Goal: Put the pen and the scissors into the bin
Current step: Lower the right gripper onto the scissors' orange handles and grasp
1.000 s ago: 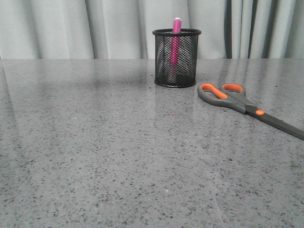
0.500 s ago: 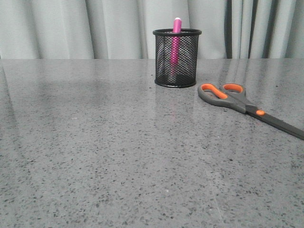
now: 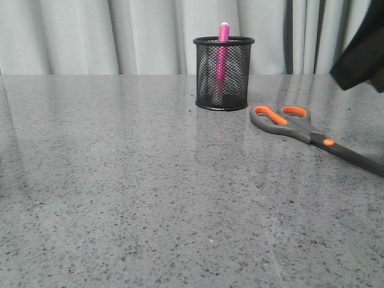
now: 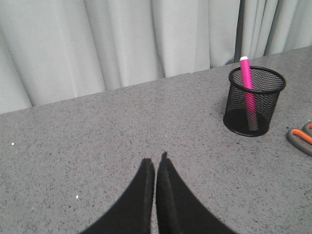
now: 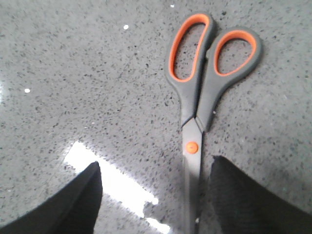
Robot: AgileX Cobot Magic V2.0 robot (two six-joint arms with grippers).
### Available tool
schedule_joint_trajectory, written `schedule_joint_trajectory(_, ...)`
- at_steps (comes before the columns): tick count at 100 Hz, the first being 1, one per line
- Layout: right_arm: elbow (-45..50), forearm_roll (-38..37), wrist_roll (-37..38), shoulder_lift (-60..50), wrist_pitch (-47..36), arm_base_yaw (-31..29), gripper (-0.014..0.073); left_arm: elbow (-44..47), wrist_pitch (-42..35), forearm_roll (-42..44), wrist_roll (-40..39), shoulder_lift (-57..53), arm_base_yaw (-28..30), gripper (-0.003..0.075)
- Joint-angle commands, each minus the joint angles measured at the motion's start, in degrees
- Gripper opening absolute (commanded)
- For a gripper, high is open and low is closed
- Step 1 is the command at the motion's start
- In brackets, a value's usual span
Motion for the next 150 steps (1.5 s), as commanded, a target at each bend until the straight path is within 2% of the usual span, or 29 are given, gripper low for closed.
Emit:
schedule_joint_trajectory(1,-5.2,-0.3,0.4,3.2,1.4,0.3,0.0431,-0.1,-3.4,-2.8,-0.5,-2.1,0.2,-0.0018)
schedule_joint_trajectory(8,-8.2,-3.6,2.1,5.9,2.4,1.4,0.0431,0.4,-3.1,-2.8,-0.5,-3.0,0.2,-0.0018)
schedule_joint_trajectory(25,-14.4,-17.6,13.4,10.9,3.8,5.4,0.0430,0.4,-3.0,-2.8,-0.5,-3.6,0.2,-0.0018)
schedule_joint_trajectory(39,-17.5,-22.0,17.9,14.3,4.2,8.3,0.0430,0.4,-2.9,-2.8,-0.5,-3.6,0.2,-0.0018)
schedule_joint_trajectory(69,-19.7,-23.7,18.6,21.1,4.4,9.8,0.0430,0.4,-2.9,-2.8,-0.5,-3.6,0.2,-0.0018)
schedule_joint_trajectory(135,-19.8,-25.4,18.6,24.7,1.6,11.0,0.0430,0.4,-2.9,-2.8,-0.5,-3.6,0.2,-0.0018)
schedule_joint_trajectory(142,-19.8,-25.4,18.5,24.7,1.8,11.0,0.0405,0.4,-2.9,-2.8,-0.5,-3.6,0.2,-0.0018)
schedule_joint_trajectory(150,-19.8,-25.4,18.4,24.7,2.7,11.1,0.0323,0.4,-2.9,-2.8,-0.5,-3.6,0.2,-0.0018)
